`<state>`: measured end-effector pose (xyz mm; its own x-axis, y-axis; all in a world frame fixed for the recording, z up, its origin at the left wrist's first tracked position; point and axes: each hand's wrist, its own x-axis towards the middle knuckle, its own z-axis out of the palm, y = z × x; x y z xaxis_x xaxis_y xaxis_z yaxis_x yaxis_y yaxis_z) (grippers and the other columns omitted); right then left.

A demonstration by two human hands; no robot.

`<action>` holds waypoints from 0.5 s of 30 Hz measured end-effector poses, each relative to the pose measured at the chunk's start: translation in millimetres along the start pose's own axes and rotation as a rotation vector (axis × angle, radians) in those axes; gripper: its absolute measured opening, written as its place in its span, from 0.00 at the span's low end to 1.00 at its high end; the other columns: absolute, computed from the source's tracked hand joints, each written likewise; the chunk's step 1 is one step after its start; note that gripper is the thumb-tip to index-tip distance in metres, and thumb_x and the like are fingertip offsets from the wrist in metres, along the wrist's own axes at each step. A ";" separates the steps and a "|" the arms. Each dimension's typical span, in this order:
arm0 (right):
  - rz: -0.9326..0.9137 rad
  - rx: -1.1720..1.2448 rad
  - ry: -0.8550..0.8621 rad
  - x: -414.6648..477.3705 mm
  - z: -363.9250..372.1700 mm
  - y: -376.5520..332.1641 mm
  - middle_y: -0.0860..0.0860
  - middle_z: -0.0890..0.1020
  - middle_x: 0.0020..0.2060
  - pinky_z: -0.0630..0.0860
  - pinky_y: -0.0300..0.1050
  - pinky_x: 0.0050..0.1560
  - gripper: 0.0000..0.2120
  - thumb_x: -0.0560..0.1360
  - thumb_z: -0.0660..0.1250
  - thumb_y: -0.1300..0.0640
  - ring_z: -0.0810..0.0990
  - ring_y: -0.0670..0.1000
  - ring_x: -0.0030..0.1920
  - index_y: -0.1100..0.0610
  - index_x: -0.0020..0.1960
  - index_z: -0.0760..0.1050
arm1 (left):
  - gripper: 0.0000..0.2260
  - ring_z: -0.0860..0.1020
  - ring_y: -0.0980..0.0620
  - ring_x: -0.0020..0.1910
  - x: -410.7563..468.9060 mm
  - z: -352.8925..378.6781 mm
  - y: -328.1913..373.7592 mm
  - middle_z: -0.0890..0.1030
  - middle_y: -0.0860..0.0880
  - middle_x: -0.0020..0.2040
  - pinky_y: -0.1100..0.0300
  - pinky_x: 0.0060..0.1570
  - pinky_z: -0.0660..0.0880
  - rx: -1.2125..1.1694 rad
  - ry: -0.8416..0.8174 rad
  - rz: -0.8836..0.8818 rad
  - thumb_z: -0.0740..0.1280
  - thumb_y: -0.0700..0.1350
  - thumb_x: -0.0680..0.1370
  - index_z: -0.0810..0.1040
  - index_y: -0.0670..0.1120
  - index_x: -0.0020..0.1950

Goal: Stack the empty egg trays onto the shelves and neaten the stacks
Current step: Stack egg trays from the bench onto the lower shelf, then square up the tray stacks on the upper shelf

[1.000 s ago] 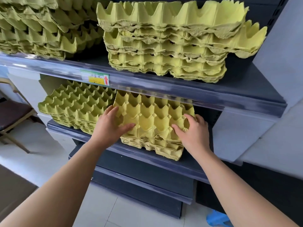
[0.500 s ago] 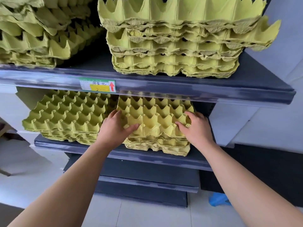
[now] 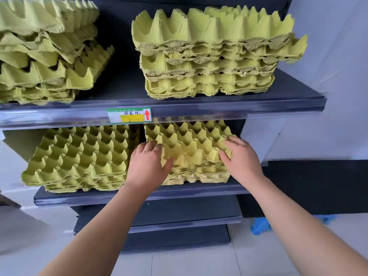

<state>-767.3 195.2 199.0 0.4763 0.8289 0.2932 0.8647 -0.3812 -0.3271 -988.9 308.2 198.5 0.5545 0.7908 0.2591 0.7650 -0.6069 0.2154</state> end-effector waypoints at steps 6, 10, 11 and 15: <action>-0.129 0.053 0.013 -22.5 -33.3 -37.1 0.49 0.80 0.60 0.72 0.43 0.59 0.15 0.78 0.63 0.52 0.76 0.50 0.61 0.55 0.61 0.78 | 0.19 0.78 0.42 0.54 -22.7 -41.8 3.7 0.82 0.47 0.55 0.50 0.52 0.75 -0.026 0.087 0.097 0.64 0.56 0.77 0.80 0.45 0.61; -0.241 0.111 0.069 -27.4 -59.9 -74.6 0.48 0.80 0.60 0.70 0.40 0.59 0.14 0.77 0.65 0.52 0.77 0.48 0.61 0.54 0.61 0.79 | 0.17 0.81 0.41 0.46 -40.1 -78.3 -3.3 0.84 0.46 0.46 0.50 0.44 0.78 -0.020 0.194 0.096 0.66 0.54 0.75 0.82 0.43 0.55; -0.270 0.113 0.081 -27.8 -66.2 -85.2 0.48 0.80 0.60 0.69 0.39 0.59 0.14 0.77 0.65 0.52 0.77 0.48 0.61 0.54 0.61 0.79 | 0.16 0.81 0.41 0.45 -44.0 -87.8 -5.4 0.84 0.45 0.45 0.50 0.44 0.78 -0.017 0.232 0.094 0.69 0.53 0.74 0.82 0.43 0.55; -0.354 0.128 0.114 -23.3 -88.9 -128.8 0.48 0.79 0.61 0.68 0.40 0.62 0.16 0.77 0.65 0.51 0.75 0.48 0.62 0.54 0.63 0.77 | 0.16 0.80 0.41 0.47 -52.6 -127.6 -20.9 0.84 0.45 0.46 0.49 0.44 0.78 -0.023 0.344 0.084 0.68 0.53 0.75 0.82 0.44 0.55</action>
<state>-875.6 188.6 314.1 0.1733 0.8463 0.5037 0.9551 -0.0197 -0.2955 -1075.9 269.2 300.5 0.4696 0.6673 0.5781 0.7113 -0.6738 0.2001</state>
